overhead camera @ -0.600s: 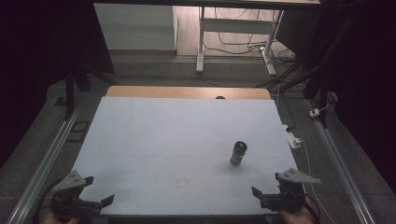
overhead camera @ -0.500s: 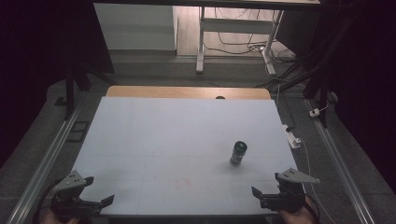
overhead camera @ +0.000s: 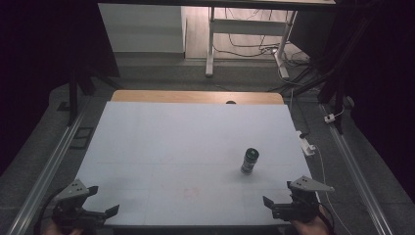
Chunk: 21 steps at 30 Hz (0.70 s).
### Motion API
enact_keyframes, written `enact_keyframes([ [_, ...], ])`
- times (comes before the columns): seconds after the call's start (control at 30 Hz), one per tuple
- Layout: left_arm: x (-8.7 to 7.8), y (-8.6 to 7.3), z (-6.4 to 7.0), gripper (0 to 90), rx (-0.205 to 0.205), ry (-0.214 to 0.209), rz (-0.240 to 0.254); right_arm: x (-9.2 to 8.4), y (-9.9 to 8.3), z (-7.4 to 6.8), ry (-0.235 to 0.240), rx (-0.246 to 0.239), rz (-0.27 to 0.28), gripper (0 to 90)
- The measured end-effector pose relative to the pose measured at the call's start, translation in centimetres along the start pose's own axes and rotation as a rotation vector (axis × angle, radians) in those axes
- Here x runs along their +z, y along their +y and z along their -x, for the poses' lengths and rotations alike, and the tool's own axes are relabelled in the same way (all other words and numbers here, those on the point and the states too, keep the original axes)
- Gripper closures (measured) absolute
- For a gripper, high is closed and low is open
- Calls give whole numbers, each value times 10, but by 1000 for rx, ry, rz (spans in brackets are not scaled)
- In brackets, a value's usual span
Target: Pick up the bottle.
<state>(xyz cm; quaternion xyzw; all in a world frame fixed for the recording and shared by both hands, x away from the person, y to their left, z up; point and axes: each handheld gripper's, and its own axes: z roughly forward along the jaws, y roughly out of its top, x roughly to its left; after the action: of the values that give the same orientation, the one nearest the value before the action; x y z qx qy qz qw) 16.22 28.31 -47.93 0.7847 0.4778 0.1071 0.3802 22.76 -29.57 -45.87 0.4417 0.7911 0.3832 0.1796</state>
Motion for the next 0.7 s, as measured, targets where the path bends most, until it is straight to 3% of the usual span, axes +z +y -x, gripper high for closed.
enact_keyframes([
  [0.7,0,0,-2,0,-7,-16,3,-1,0,-1,10,-10,3,0],
])
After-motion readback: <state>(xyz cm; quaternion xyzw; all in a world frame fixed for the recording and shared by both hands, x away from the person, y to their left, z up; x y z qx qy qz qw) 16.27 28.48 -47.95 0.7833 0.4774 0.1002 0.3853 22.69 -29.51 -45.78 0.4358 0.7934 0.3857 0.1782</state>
